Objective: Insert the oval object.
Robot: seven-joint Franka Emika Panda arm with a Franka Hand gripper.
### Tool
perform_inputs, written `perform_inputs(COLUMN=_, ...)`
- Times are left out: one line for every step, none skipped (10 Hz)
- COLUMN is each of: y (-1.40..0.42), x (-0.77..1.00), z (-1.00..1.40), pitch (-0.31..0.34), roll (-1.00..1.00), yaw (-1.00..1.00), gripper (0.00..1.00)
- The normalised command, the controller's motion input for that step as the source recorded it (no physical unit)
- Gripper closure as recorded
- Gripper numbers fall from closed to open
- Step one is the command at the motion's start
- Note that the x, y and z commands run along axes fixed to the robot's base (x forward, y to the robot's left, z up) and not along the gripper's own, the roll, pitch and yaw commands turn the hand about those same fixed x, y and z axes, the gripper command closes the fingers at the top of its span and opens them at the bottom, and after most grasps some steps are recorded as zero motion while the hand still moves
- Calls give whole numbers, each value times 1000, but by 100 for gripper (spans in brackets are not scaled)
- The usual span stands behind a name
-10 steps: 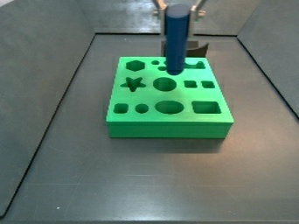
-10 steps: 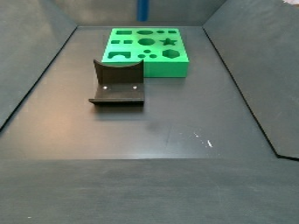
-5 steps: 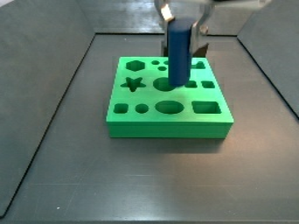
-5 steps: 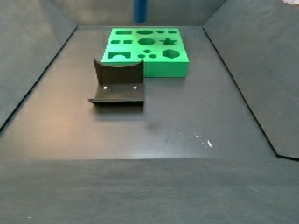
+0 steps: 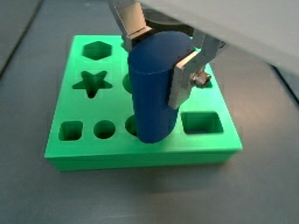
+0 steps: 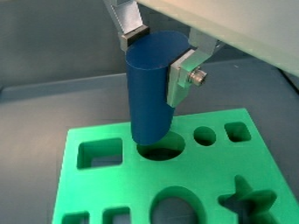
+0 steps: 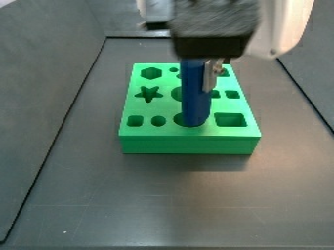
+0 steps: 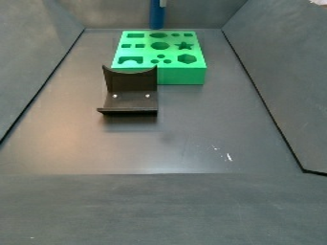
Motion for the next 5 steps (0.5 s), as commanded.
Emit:
perform_inputs(y=0, x=-69, z=-126, pitch=20, roll=130, yaw=-1000, gripper=100)
perform_inputs(y=0, x=-60, z=-89, pitch=11, roll=126, yaw=-1000, gripper=100)
perform_inputs(y=0, x=-31, z=-26, pitch=0, roll=116, yaw=-1000, gripper=100)
perform_inputs(y=0, x=-23, z=-26, pitch=0, roll=116, yaw=-1000, gripper=100)
perform_inputs(y=0, x=0, z=-23, pitch=0, roll=129, yaw=-1000, gripper=100)
